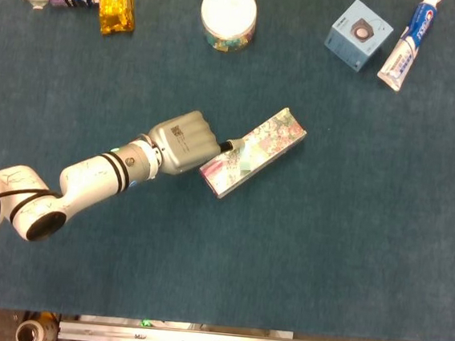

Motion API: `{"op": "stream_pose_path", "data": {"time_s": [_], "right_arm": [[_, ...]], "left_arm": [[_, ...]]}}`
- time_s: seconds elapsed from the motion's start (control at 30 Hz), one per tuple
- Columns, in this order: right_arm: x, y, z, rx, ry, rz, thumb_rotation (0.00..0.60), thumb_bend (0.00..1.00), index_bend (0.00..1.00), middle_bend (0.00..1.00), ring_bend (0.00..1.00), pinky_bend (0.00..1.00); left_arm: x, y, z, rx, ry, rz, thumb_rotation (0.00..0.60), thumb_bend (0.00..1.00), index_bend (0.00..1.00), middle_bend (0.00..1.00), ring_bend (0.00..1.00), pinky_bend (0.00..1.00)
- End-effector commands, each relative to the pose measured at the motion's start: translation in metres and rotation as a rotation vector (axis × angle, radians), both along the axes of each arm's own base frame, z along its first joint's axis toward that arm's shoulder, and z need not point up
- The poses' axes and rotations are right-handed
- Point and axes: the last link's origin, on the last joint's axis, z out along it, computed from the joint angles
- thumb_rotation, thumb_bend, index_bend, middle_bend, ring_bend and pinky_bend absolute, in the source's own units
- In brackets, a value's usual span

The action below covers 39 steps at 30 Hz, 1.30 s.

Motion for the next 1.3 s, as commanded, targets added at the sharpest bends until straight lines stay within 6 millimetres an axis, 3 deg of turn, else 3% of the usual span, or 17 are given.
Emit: {"op": "stream_pose_path", "data": {"time_s": [0.03, 1.3], "right_arm": [[0.0, 0.0, 0.0, -0.001, 0.0, 0.0, 0.6, 0.35, 0.53, 0.73, 0.86, 0.84], [-0.005, 0.003, 0.006, -0.015, -0.004, -0.011, 0.6, 0.35, 0.53, 0.73, 0.87, 0.84]], "left_arm": [[0.0, -0.001, -0.001, -0.002, 0.001, 0.0, 0.6, 0.55, 0.06, 0.86, 0.98, 1.0], [0.015, 0.0, -0.007, -0.002, -0.004, -0.004, 0.6, 0.55, 0.06, 0.86, 0.97, 1.0]]}}
